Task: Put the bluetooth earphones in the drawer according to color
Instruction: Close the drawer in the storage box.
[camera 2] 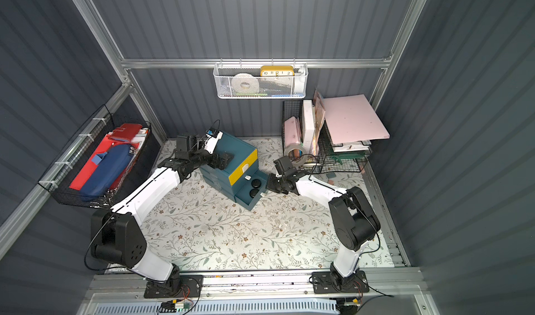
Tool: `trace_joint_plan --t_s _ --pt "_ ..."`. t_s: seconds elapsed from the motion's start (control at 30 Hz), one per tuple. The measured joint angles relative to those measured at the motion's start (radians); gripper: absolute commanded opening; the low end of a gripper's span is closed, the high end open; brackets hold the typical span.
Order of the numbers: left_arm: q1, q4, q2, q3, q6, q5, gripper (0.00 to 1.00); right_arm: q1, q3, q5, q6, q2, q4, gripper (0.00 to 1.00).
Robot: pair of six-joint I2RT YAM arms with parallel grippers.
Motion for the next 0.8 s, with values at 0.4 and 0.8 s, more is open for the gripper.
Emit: trace_joint_plan --t_s 0.4,0.8 --pt "-0.006 -0.003 -0.001 0.0 0.0 0.0 0.99 0.0 0.026 -0.057 0.026 0.086 0.013 0.0" --pt "-0.006 -0.003 -0.001 0.0 0.0 0.0 0.99 -0.001 0.088 -0.137 0.094 0.184 0.101 0.0"
